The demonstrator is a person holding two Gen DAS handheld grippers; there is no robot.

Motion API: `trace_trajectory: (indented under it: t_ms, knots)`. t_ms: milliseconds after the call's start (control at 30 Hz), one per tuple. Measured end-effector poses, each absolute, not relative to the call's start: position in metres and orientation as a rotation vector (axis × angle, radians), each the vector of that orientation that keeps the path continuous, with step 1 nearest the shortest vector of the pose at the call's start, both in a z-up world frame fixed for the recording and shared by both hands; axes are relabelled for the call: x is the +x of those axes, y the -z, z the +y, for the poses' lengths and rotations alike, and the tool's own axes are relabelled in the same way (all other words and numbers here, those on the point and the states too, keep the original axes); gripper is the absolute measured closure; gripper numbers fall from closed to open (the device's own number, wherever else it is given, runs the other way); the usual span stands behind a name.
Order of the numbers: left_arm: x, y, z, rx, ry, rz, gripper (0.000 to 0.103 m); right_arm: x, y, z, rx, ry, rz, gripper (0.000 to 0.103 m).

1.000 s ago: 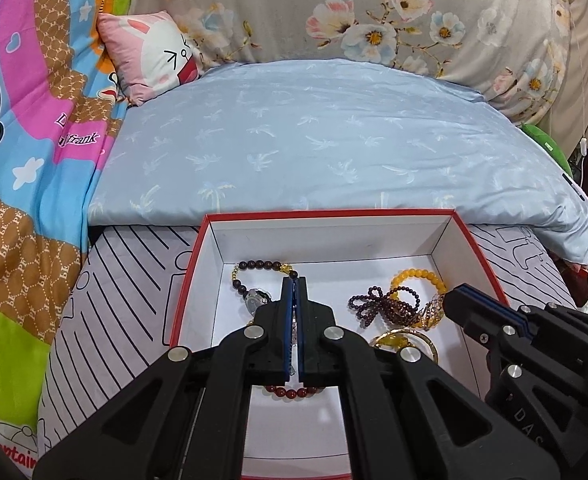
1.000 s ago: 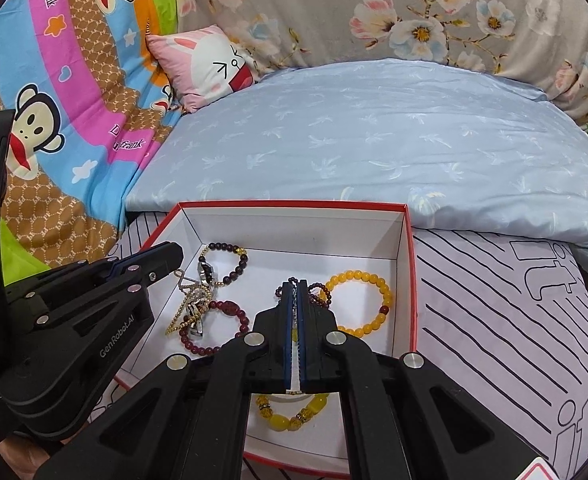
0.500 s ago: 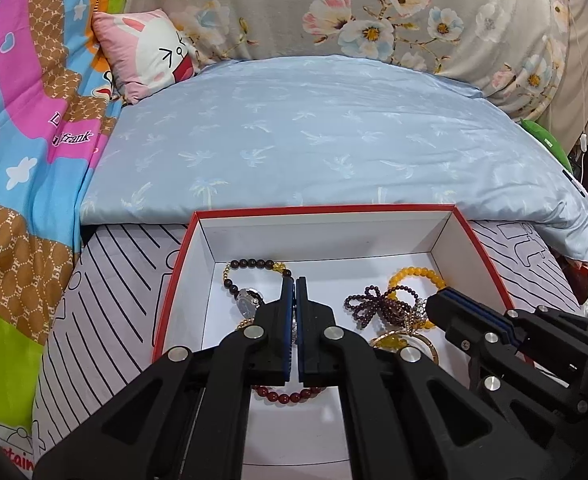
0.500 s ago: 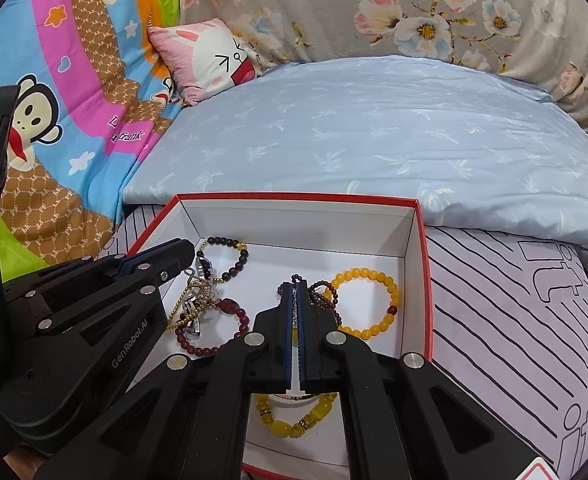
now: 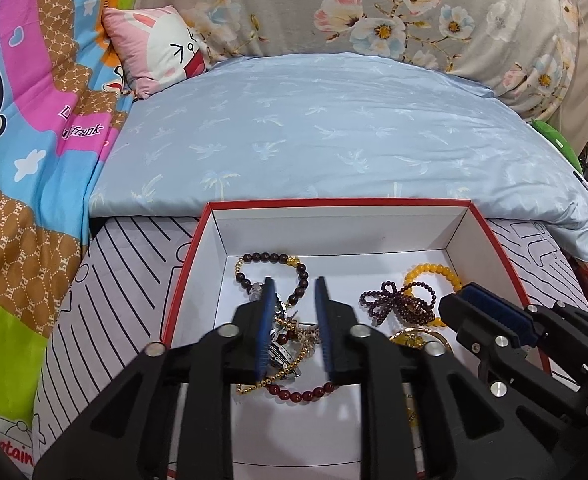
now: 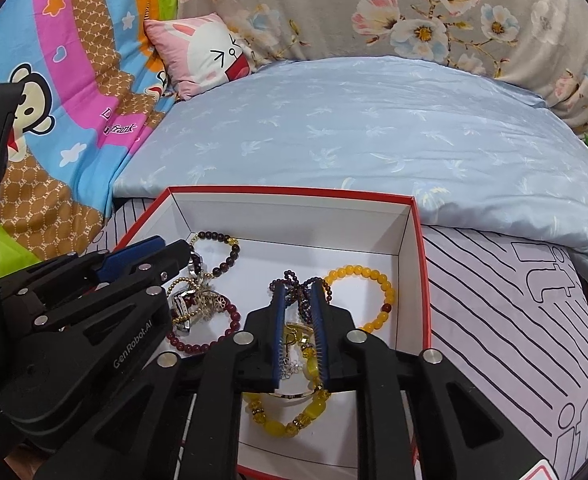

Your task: Organize jewelry

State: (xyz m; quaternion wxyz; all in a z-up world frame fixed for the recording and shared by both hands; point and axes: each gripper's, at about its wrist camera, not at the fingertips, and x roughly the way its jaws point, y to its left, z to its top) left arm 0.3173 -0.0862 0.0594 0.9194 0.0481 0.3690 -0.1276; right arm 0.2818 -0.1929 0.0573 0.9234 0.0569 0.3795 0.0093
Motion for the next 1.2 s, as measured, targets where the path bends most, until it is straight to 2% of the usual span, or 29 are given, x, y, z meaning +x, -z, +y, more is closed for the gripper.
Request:
trace_trajectory:
  t_ms: [100, 167, 400, 467, 533, 633, 833, 967, 1067, 1200]
  knots:
    - [0.316, -0.059, -0.086, 0.096, 0.263, 0.757, 0.073, 0.28, -0.057, -0.193, 0.118, -0.017, 0.779, 0.082]
    - [0.316, -0.059, -0.084, 0.091, 0.259, 0.757, 0.064, 0.281, -0.057, -0.193, 0.115, -0.013, 0.779, 0.081]
    - [0.311, -0.062, -0.083, 0.104, 0.238, 0.754, 0.061, 0.275, -0.059, -0.193, 0.097, 0.012, 0.78, 0.076]
    - [0.309, -0.063, -0.081, 0.103, 0.222, 0.753, 0.051, 0.272, -0.061, -0.193, 0.093, 0.025, 0.775, 0.072]
    - [0.306, -0.065, -0.077, 0.096, 0.208, 0.748, 0.046, 0.268, -0.064, -0.196, 0.099, 0.035, 0.771, 0.066]
    - [0.302, -0.068, -0.073, 0.084, 0.21, 0.749, 0.046, 0.261, -0.068, -0.199, 0.107, 0.052, 0.759, 0.056]
    - [0.286, -0.075, -0.071, 0.084, 0.207, 0.744, 0.044, 0.246, -0.075, -0.199, 0.112, 0.065, 0.749, 0.054]
    - [0.277, -0.079, -0.066, 0.076, 0.189, 0.744, 0.035, 0.236, -0.08, -0.199, 0.112, 0.075, 0.742, 0.05]
    - [0.27, -0.082, -0.062, 0.065, 0.185, 0.745, 0.031, 0.227, -0.083, -0.2, 0.118, 0.091, 0.732, 0.044]
    - [0.259, -0.085, -0.058, 0.065, 0.175, 0.741, 0.027, 0.217, -0.085, -0.202, 0.137, 0.101, 0.725, 0.04]
